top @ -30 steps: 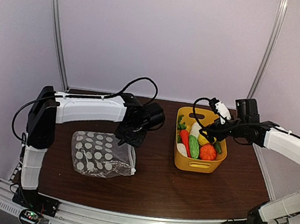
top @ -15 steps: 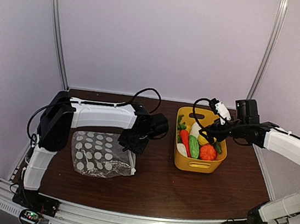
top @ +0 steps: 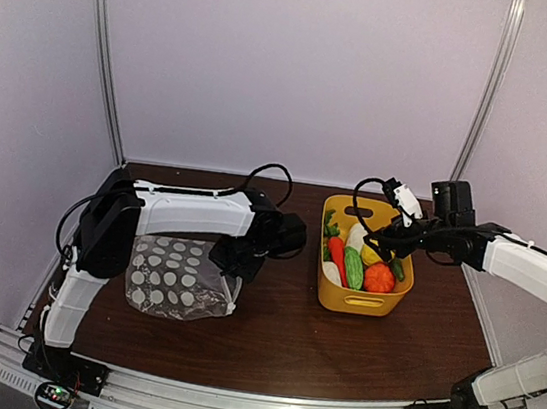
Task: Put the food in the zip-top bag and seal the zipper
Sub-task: Pick up the zipper food storage bag at the center of the board, then open the zipper food storage bag at the center of the board.
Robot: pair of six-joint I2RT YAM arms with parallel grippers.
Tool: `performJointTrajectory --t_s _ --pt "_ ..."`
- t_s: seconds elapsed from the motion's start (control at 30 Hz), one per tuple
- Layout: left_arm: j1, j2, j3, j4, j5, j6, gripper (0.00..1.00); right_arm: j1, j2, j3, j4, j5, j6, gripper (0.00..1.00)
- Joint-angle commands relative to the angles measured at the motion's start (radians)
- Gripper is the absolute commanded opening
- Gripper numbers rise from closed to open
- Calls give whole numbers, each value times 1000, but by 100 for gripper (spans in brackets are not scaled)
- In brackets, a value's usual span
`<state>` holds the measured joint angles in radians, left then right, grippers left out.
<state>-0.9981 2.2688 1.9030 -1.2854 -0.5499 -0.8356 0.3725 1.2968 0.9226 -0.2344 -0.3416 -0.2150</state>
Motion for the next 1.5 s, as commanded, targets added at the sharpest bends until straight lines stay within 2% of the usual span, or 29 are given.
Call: performJointTrajectory --t_s 0.0,0.17,0.27,0.4,0.57,0.77,0.9,1.1,1.47 --pt "-13 -7 53 -61 -53 15 0 0 -19 -15 6 -8 -8 97" --pt "-14 -72 119 -101 -129 94 0 0 -21 -10 1 -6 -13 96" --pt "-14 -161 128 -53 -159 181 0 0 -14 38 -46 -8 -15 96" --pt "-14 -334 33 140 -187 354 0 7 16 179 -174 -127 -15 95" --pt "-14 -458 -67 316 -285 450 0 93 112 356 -264 -194 65 92" --pt "-13 -469 -100 419 -379 426 0 216 304 629 -296 -125 171 90" --pt "-14 -482 -135 487 -355 381 0 240 390 771 -275 -169 291 90" --pt "-14 -520 -265 661 -239 383 0 272 448 800 -230 -207 399 88" --pt "-14 -523 -346 748 -183 298 0 322 563 853 -294 -131 516 86"
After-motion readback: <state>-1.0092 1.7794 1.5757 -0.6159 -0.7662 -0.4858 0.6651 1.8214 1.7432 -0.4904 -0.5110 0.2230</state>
